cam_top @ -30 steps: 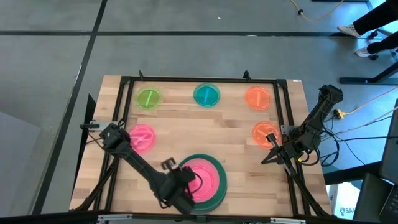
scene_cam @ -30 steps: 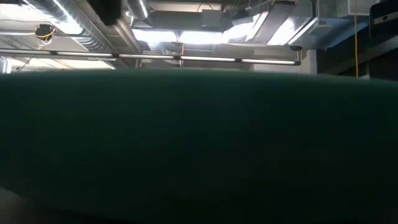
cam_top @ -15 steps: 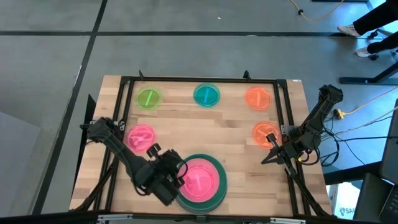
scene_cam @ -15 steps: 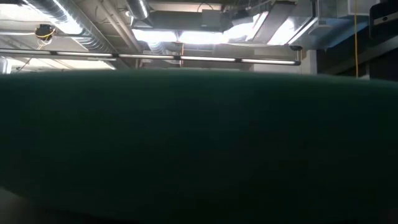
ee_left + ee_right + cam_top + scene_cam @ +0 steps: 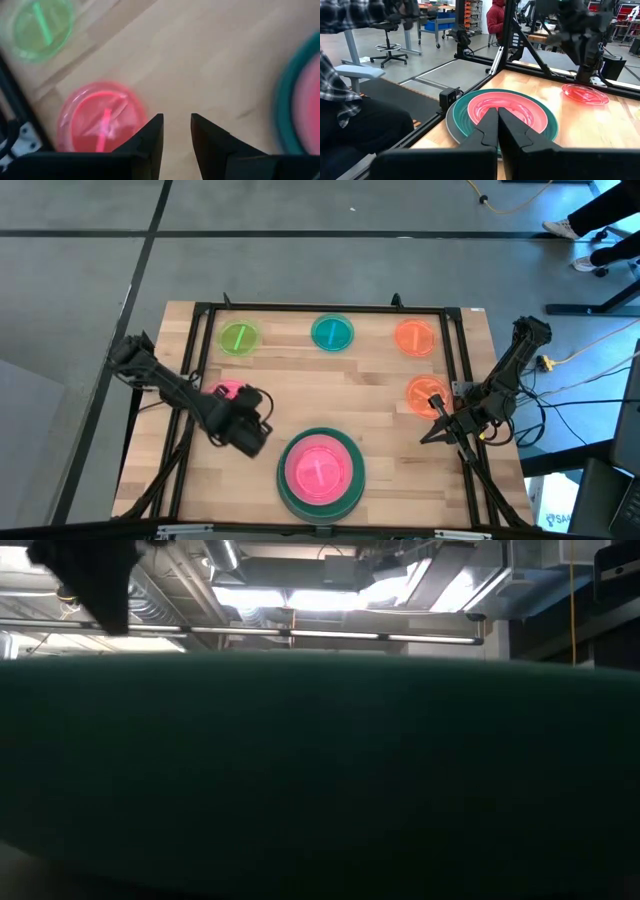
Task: Stack plastic plates
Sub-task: Stack the light pink plate on top of the light pink plate
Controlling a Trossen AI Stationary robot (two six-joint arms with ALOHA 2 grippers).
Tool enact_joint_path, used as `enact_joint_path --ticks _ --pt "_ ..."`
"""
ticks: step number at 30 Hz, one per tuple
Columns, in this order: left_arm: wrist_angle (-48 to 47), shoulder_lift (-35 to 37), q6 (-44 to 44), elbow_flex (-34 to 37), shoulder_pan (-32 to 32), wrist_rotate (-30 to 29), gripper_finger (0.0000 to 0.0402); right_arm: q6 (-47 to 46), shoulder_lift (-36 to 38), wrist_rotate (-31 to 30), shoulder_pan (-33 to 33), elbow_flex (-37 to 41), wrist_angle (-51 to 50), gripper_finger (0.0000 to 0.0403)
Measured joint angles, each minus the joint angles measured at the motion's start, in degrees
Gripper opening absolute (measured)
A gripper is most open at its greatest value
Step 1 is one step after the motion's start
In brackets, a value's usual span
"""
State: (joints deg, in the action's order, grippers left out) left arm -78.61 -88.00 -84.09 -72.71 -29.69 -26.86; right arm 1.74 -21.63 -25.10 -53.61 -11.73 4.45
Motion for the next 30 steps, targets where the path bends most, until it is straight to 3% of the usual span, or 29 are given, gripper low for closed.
enact_joint_path --ticks 5,11,18,30 --pt "2.1 2.4 3.1 8.0 4.5 8.8 0.0102 0.0 0.0 -0.5 0.0 0.0 0.0 0.0002" --pt "14.1 2.4 12.4 16.5 8.4 15.7 0.0134 0.1 0.0 -6.2 0.0 0.0 0.2 0.0002" --pt "19.3 2.4 12.3 24.7 10.9 14.9 0.014 -1.7 0.0 -8.4 0.0 0.0 0.2 0.0002" --pt "25.5 2.3 14.3 27.5 10.6 12.8 0.0138 -13.5 -4.5 -7.5 0.0 0.0 -4.7 0.0002"
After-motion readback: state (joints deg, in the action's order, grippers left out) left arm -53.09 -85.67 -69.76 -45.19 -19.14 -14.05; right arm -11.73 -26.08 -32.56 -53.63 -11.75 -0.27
